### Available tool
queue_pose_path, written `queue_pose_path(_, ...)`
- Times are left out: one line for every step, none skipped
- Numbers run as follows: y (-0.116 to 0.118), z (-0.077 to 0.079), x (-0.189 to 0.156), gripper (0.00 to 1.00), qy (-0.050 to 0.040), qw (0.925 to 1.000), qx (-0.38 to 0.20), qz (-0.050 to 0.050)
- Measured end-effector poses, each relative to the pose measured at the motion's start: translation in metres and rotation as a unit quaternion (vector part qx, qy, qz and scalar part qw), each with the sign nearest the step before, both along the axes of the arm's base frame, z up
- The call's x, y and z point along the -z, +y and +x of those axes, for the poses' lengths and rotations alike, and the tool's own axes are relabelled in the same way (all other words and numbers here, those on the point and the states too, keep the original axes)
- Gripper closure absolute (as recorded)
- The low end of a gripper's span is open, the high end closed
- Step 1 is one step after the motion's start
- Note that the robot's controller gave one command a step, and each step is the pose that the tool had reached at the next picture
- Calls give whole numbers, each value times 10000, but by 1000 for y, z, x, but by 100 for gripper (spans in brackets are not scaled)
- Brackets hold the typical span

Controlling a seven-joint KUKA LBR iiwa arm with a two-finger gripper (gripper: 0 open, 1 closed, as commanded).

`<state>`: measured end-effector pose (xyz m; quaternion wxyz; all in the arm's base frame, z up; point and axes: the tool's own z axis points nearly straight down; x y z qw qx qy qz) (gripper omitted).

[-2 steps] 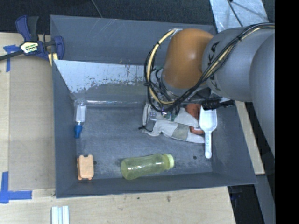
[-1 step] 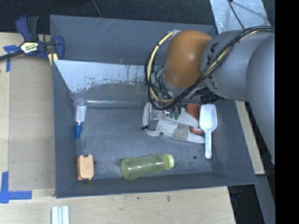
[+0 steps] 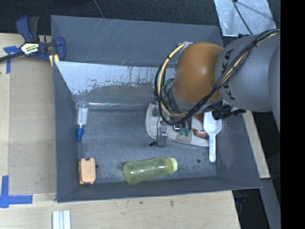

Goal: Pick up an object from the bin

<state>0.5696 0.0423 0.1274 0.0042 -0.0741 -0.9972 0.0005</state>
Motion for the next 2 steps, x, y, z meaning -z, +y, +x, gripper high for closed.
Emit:
queue_pose_path(6,-15,-17,0,-76,9961,878,6)
queue_pose_path(-21,7,4,0,-60,9939,1102,4)
